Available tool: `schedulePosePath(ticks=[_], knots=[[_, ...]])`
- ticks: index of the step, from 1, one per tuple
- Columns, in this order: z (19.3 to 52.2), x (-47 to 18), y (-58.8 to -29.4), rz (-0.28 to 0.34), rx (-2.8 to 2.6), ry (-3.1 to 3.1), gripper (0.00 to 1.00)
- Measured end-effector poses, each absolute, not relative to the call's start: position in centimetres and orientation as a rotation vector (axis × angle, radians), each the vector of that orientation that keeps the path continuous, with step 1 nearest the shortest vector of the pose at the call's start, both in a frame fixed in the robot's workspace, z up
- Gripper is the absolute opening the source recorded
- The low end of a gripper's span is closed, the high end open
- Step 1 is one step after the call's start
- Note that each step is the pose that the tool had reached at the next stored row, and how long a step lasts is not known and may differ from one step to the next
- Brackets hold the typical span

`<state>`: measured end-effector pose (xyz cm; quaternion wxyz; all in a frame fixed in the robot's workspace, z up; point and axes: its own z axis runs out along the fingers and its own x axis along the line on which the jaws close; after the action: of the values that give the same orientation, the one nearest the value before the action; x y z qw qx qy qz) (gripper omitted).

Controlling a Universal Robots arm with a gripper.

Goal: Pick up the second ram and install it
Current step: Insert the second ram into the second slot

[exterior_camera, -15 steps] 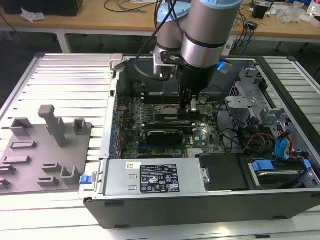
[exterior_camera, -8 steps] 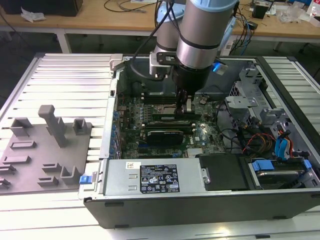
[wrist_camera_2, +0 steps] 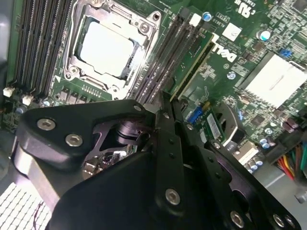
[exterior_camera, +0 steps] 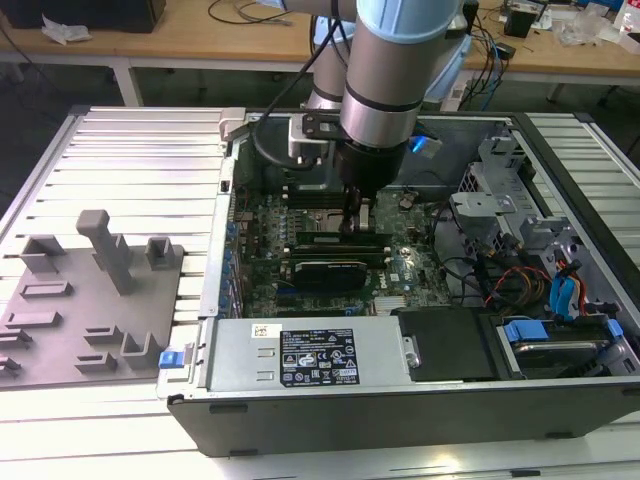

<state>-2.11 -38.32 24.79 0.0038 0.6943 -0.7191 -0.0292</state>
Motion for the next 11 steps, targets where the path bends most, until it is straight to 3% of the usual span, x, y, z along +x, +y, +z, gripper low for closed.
schedulePosePath(ticks=[11], knots=[[23.1,-2.6,-37.9,-0.091,2.176,-2.254,0.13]])
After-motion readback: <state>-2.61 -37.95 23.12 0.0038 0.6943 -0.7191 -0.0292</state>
